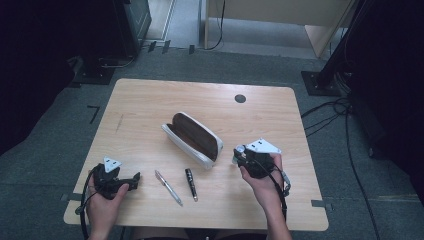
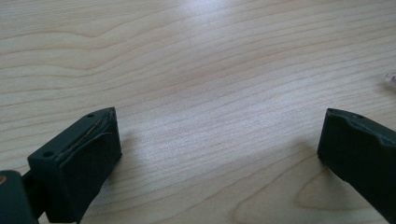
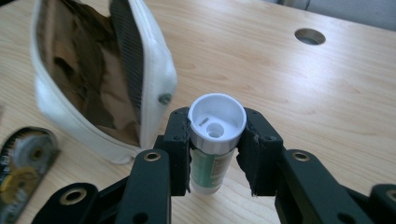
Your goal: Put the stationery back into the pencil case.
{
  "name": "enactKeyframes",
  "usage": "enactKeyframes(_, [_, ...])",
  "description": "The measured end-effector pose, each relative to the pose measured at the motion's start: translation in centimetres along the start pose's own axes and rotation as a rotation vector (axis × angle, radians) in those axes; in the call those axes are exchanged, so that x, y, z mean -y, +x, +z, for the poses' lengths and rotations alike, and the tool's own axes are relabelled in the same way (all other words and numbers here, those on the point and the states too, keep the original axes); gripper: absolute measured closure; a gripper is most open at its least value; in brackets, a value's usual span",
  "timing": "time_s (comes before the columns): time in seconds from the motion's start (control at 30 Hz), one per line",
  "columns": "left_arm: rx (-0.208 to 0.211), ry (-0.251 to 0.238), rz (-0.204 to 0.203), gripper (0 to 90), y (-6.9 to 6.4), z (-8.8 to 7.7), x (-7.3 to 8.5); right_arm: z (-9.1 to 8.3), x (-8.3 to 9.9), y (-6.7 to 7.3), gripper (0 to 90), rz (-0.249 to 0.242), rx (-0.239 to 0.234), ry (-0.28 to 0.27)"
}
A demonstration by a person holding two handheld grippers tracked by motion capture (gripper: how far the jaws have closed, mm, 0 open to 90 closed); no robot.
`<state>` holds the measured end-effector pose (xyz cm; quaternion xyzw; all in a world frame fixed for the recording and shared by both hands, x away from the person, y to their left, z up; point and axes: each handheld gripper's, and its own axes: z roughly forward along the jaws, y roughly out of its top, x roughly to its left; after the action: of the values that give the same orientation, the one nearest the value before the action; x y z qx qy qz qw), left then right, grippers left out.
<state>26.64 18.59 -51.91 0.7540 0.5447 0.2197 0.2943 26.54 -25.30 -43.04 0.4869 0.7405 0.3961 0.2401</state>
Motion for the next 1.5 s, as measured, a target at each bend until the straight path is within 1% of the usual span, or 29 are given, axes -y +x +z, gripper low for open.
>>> enactKeyframes(0.13, [0.000,0.000,0.000,0.0,0.0,0.0,0.0,-0.8,-1.0,0.5,66.1,-0.007,-0.024,-0.012])
enactKeyframes(0.17, [0.000,0.000,0.000,0.0,0.0,0.0,0.0,-0.8,-1.0,0.5,66.1,-0.007,-0.024,-0.012])
enactKeyframes(0.2, [0.000,0.000,0.000,0.0,0.0,0.0,0.0,-1.1,-1.3,0.8,66.1,-0.002,-0.031,-0.027])
enactKeyframes(0.27, [0.000,0.000,0.001,0.0,0.0,0.0,0.0,-1.3,-1.5,0.9,66.1,-0.002,-0.038,-0.034])
enactKeyframes(0.3, [0.000,0.000,0.001,0.0,0.0,0.0,0.0,-1.6,-1.8,1.3,66.1,-0.002,-0.044,-0.046])
enactKeyframes(0.37, [0.000,0.001,0.001,0.0,0.0,0.0,0.0,-1.8,-2.0,1.5,66.1,-0.007,-0.047,-0.051])
enactKeyframes(0.4, [0.000,0.000,0.001,0.0,0.0,0.0,0.0,-2.1,-2.4,1.8,66.1,-0.019,-0.053,-0.060])
enactKeyframes(0.47, [0.000,0.001,0.001,0.0,0.0,0.0,0.0,-2.3,-2.6,2.0,66.1,-0.021,-0.056,-0.062])
enactKeyframes(0.5, [0.000,0.002,0.001,0.0,0.0,0.0,0.0,-2.7,-3.0,2.4,66.1,-0.027,-0.063,-0.067])
enactKeyframes(0.53, [0.000,0.001,0.001,0.0,0.0,0.0,0.0,-2.7,-3.2,2.4,66.1,-0.035,-0.062,-0.072])
enactKeyframes(0.6, [0.000,0.002,0.001,0.0,0.0,0.0,0.0,-2.8,-3.4,2.6,66.2,-0.034,-0.065,-0.071])
enactKeyframes(0.67, [0.000,0.001,0.001,0.0,0.0,0.0,0.0,-3.1,-4.0,3.1,66.1,-0.040,-0.083,-0.085])
enactKeyframes(0.8, [0.000,0.002,0.001,0.0,0.0,0.0,0.0,-3.0,-4.4,3.5,66.2,-0.048,-0.095,-0.097])
enactKeyframes(0.9, [0.000,0.002,0.001,0.0,0.0,0.0,0.0,-2.3,-4.8,4.1,66.1,-0.057,-0.116,-0.106])
enactKeyframes(1.03, [0.001,0.002,0.001,0.0,0.0,0.0,0.0,-1.7,-5.1,4.5,66.1,-0.062,-0.123,-0.109])
enactKeyframes(1.13, [0.000,0.002,0.001,0.0,0.0,0.0,0.0,-0.5,-5.4,5.1,66.2,-0.075,-0.128,-0.111])
enactKeyframes(1.17, [0.001,0.002,0.001,0.0,0.0,0.0,0.0,-0.5,-5.4,5.1,66.2,-0.075,-0.128,-0.111])
enactKeyframes(1.23, [0.001,0.002,0.002,0.0,0.0,0.0,0.0,0.1,-5.5,5.3,66.1,-0.075,-0.132,-0.107])
enactKeyframes(1.3, [0.000,0.002,0.001,0.0,0.0,0.0,0.0,0.9,-5.5,5.5,66.1,-0.084,-0.133,-0.103])
enactKeyframes(1.33, [0.001,0.002,0.002,0.0,0.0,0.0,0.0,1.7,-5.5,5.7,66.1,-0.085,-0.136,-0.098])
enactKeyframes(1.4, [0.001,0.003,0.002,0.0,0.0,0.0,0.0,2.5,-5.5,5.9,66.1,-0.085,-0.138,-0.093])
enactKeyframes(1.43, [0.000,0.002,0.002,0.0,0.0,0.0,0.0,2.5,-5.5,5.9,66.1,-0.085,-0.138,-0.093])
enactKeyframes(1.47, [0.000,0.001,0.002,0.0,0.0,0.0,0.0,3.3,-5.5,6.2,66.1,-0.083,-0.144,-0.089])
enactKeyframes(1.5, [0.000,0.001,0.002,0.0,0.0,0.0,0.0,3.3,-5.5,6.2,66.1,-0.083,-0.144,-0.089])
